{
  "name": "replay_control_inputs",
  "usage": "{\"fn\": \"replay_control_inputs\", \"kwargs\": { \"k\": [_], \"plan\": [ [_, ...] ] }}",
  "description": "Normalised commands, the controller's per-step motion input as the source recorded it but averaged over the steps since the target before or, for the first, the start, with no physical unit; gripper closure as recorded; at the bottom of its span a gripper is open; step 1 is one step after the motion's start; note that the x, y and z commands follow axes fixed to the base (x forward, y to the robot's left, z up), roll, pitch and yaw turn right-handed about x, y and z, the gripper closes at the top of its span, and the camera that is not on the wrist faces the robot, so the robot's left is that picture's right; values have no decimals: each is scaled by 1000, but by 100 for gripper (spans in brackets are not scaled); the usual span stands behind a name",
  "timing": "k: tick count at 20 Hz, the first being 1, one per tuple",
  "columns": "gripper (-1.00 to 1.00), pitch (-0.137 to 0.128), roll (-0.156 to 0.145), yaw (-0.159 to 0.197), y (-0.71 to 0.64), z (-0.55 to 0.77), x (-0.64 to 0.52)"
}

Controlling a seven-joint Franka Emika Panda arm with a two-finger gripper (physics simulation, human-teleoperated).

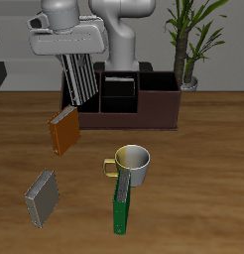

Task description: Place the black book into the back desk caddy's back compartment and place the striped book into the back desk caddy's right compartment

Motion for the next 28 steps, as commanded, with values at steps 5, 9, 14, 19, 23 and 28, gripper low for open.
{"fn": "replay_control_inputs", "kwargs": {
  "k": [5, 9, 14, 19, 23, 28],
  "plan": [
    [100, 26, 22, 42, 726, 143, -402],
    [100, 35, -21, -2, 420, 65, -207],
    [100, -21, -3, 5, 570, 247, -357],
    [100, -11, -36, -30, 430, 332, -344],
    [100, 7, -30, -39, 295, 182, -312],
    [100, 32, -24, -57, 266, -67, -232]
  ]
}}
